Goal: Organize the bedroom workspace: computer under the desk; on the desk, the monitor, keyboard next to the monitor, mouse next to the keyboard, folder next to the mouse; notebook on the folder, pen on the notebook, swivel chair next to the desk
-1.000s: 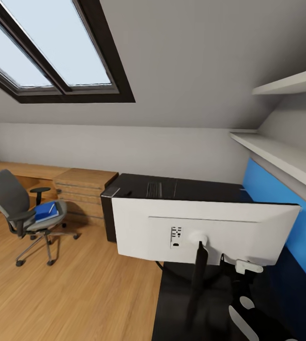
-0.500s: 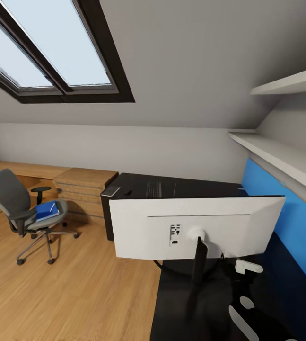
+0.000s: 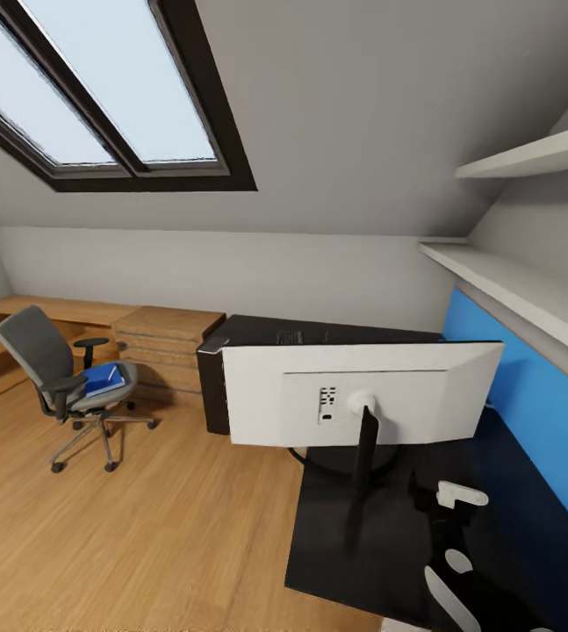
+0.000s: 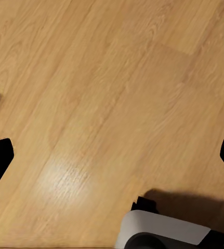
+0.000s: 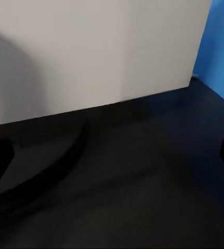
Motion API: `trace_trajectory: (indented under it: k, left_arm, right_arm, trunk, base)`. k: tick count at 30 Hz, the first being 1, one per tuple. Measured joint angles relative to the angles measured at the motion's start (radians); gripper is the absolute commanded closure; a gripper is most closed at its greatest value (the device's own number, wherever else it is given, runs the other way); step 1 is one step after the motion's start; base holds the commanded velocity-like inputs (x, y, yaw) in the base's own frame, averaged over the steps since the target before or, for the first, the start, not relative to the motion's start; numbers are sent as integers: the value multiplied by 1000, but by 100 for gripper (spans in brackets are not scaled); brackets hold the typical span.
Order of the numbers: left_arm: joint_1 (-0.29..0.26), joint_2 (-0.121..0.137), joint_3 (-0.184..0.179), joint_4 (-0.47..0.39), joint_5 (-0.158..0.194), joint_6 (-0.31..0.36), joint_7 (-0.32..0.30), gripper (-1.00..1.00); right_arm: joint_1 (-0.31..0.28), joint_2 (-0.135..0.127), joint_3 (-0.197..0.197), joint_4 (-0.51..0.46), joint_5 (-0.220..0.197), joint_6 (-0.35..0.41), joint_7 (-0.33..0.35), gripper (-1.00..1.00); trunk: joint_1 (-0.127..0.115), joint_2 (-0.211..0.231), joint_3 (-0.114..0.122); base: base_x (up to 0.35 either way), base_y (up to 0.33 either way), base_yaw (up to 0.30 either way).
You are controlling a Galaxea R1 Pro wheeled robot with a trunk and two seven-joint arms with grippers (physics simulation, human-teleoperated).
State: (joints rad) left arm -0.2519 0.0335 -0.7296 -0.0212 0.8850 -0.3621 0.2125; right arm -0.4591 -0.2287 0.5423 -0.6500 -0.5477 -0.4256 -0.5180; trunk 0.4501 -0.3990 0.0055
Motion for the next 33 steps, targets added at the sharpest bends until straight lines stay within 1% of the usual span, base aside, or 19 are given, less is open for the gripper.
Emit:
trace_trajectory:
  k: [9,12,14,15,16,17,18,19,21,22,24,26,28,29,31,32,33]
  left_arm:
    - [0,1,2,0,2,0,0,-100]
    - [0,1,2,0,2,-1,0,-100]
    - [0,1,2,0,2,-2,0,-100]
    - [0,1,2,0,2,-2,0,-100]
    - [0,0,2,0,2,-2,0,-100]
    - [0,0,2,0,2,-2,0,-100]
    - [0,0,1,0,2,-2,0,-100]
    - [0,-1,1,0,2,-2,0,-100]
    - [0,-2,-1,0,1,-2,0,-100]
    - [0,-3,-1,0,1,-2,0,-100]
    - [0,-4,-1,0,0,-3,0,-100]
    - [0,-6,-2,0,0,-4,0,-100]
    - [0,-7,-2,0,0,-5,0,-100]
    - [0,-9,-2,0,0,-5,0,-100]
    - [0,-10,-2,0,0,-6,0,-100]
    - [0,-11,-2,0,0,-7,0,-100]
    - [0,-11,-2,0,0,-7,0,-100]
  right_arm:
    - [0,2,0,11,-3,-1,0,-100]
    - [0,2,0,20,-6,-19,-1,-100]
    - [0,4,1,40,-9,-85,-2,-100]
    - [0,10,2,60,-10,-124,-2,-100]
    - [0,17,3,72,-9,-144,-2,-100]
    - [0,37,3,94,-7,-176,-2,-100]
    - [0,76,3,124,-1,-209,-1,-100]
    - [0,91,2,134,0,-218,-1,-100]
    - [0,131,3,158,30,-235,-2,-100]
    - [0,154,4,165,62,-239,-4,-100]
    - [0,172,4,168,80,-241,-8,-100]
    - [0,216,6,170,106,-237,-27,-100]
    - [0,242,6,170,114,-235,-42,-100]
    - [0,269,8,170,128,-230,-61,-100]
    - [0,298,8,171,148,-223,-87,-100]
    - [0,325,9,170,177,-207,-116,-100]
    - [0,340,9,170,194,-197,-133,-100]
  trunk:
    - [0,0,0]
    - [0,0,0]
    - [0,0,0]
    - [0,0,0]
    - [0,0,0]
    - [0,0,0]
    - [-1,-1,0]
    - [0,0,0]
    - [0,0,0]
    - [0,0,0]
    - [0,0,0]
    - [0,0,0]
    - [0,0,0]
    - [0,0,0]
    - [0,0,0]
    - [-1,0,0]
    - [-1,0,0]
  base:
    - [-262,232,0]
    - [-222,267,0]
    - [-210,274,0]
    - [-199,277,0]
    - [-152,257,0]
    - [-78,149,0]
    - [-62,120,0]
    - [-40,77,0]
    - [-19,37,0]
    - [-10,20,0]
    - [-7,13,0]
    - [-3,6,0]
    - [-2,3,0]
    - [-1,2,0]
    - [-1,1,0]
    - [0,0,0]
    - [0,0,0]
